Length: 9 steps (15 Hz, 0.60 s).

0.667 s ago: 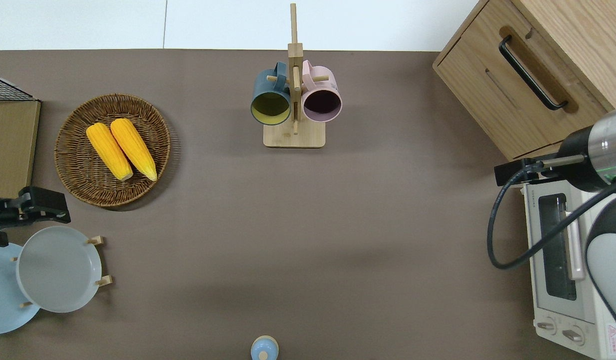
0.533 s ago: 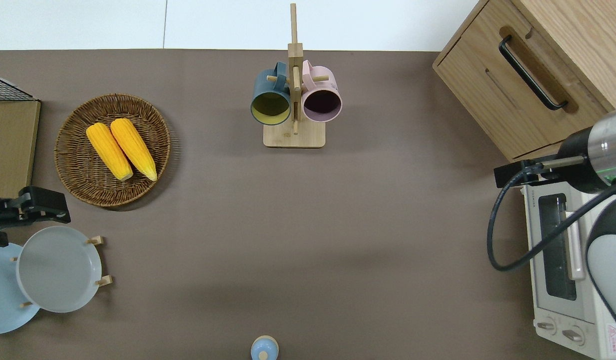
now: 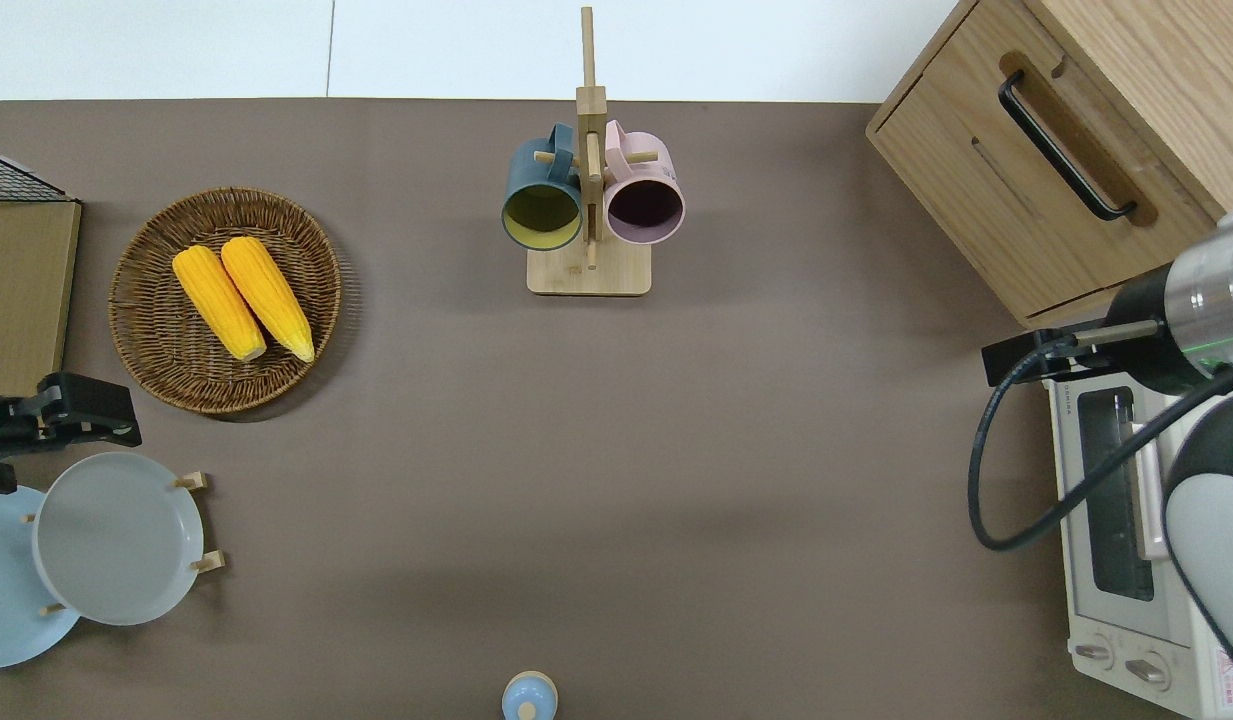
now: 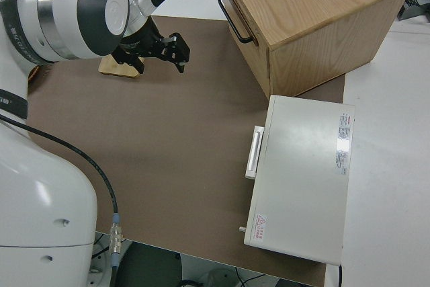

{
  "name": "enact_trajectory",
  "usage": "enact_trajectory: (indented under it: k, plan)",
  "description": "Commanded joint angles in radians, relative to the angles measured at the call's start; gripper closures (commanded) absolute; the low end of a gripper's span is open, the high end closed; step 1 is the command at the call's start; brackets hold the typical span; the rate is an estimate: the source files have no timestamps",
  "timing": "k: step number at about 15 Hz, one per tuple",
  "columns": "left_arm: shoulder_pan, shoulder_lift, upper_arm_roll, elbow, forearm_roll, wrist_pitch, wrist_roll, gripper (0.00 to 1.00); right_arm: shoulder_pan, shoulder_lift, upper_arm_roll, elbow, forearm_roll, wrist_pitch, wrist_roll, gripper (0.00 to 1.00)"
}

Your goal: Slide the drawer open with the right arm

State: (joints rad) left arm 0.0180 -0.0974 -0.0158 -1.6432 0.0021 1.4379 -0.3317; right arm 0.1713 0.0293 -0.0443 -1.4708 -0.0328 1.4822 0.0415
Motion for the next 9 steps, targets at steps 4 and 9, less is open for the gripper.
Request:
enact_trajectory:
  k: [4, 9]
  plan:
    - [-0.004, -0.008, 0.005, 0.000, -0.004, -0.002, 0.010, 0.01, 0.034, 0.023, 0.099, 0.027, -0.211, -0.010, 0.010, 0.017]
    - [-0.004, -0.008, 0.005, 0.000, -0.004, -0.002, 0.010, 0.01, 0.068, 0.073, 0.197, 0.020, -0.485, -0.010, 0.089, 0.017]
